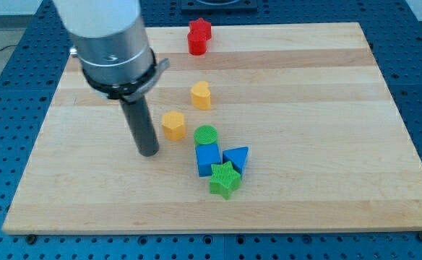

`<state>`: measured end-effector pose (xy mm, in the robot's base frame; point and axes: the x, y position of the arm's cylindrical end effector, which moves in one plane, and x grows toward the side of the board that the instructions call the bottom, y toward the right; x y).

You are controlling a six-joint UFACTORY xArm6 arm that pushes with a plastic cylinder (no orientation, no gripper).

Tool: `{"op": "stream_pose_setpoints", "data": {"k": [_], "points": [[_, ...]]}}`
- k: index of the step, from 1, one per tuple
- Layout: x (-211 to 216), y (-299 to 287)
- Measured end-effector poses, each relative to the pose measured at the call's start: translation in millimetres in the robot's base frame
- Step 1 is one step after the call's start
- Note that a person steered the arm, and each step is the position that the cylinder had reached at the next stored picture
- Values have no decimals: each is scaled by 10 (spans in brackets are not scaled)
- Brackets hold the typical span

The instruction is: Move the green circle towards the bottom right of the board

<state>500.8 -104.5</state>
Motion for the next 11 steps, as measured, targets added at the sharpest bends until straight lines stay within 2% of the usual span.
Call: {"op": "stream_pose_setpoints", "data": {"k": [1, 3, 4, 5, 6, 7, 11], "points": [[-155, 228], [-711, 242], [-605, 220], [-256, 0], [-223, -156], [-190, -21], [-103, 2227]]}}
